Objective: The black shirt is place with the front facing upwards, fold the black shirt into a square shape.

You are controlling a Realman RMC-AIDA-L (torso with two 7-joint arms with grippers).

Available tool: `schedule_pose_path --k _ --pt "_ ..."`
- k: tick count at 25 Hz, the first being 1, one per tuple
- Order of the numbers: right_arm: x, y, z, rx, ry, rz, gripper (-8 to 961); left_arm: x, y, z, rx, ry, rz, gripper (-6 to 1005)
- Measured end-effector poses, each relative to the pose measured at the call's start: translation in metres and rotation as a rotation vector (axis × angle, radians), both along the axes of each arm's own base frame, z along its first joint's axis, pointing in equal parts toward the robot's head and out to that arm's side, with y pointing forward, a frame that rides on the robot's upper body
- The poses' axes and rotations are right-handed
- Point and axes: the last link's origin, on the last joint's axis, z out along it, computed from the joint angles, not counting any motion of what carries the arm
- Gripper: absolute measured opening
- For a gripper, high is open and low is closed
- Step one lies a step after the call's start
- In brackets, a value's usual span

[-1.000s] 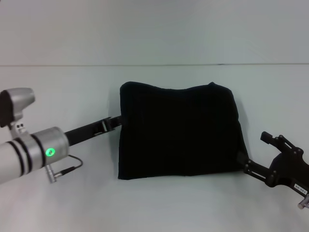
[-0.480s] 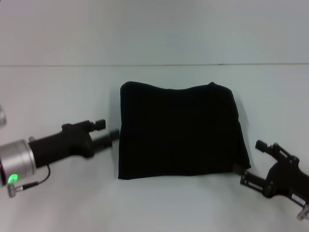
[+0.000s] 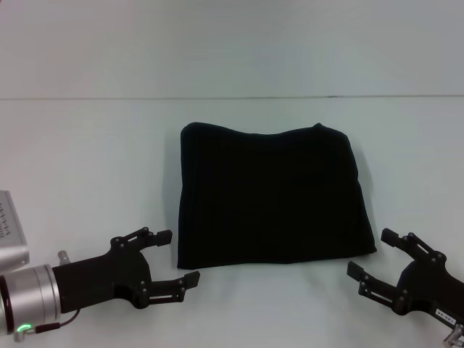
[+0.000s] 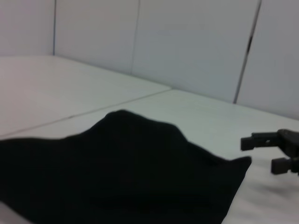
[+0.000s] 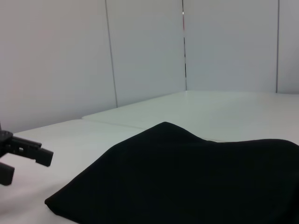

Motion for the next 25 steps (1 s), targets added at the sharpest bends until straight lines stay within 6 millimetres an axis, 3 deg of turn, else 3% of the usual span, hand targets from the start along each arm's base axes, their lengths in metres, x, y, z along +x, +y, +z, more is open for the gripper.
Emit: schedule_pose_path --k 5,25 --pt "0.0006 -0.0001 0.0003 0.000 -0.002 -0.002 947 -0.0028 0.0008 -0.0020 0.005 0.004 0.024 948" --pt "-0.0007 -0.0005 0.0004 -0.001 0.004 0.006 947 -0.0029 0.0043 0.0006 0.022 0.008 0.026 948"
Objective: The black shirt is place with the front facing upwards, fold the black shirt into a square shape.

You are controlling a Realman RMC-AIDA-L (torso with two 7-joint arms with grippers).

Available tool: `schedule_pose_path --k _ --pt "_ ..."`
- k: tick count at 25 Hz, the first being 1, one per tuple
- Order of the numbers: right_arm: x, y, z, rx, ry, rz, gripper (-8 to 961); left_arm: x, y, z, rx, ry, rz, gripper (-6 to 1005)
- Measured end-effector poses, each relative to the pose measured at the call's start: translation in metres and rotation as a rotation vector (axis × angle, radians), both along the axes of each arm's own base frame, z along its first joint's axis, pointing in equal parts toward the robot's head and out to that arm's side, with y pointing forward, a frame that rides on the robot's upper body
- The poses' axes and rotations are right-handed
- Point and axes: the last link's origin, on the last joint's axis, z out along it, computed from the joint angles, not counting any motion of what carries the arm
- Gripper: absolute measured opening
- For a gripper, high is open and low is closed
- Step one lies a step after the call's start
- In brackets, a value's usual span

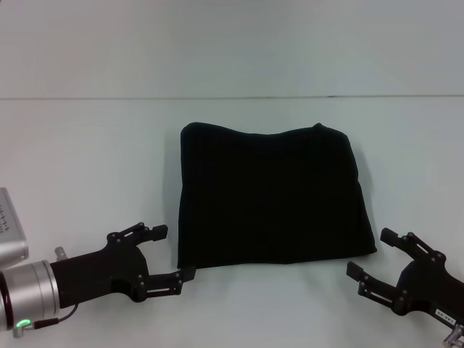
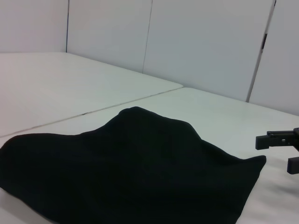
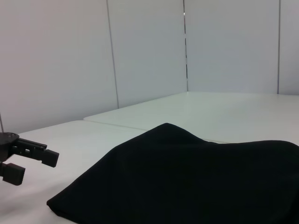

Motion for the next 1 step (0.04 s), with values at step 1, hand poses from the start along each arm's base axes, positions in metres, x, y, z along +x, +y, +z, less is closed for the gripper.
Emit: schedule_pose_path --k 1 --pt "-0.0003 0.0001 -0.0001 0.000 0.001 0.001 947 -0.0002 0.0001 0.0003 0.002 -0.001 0.001 948"
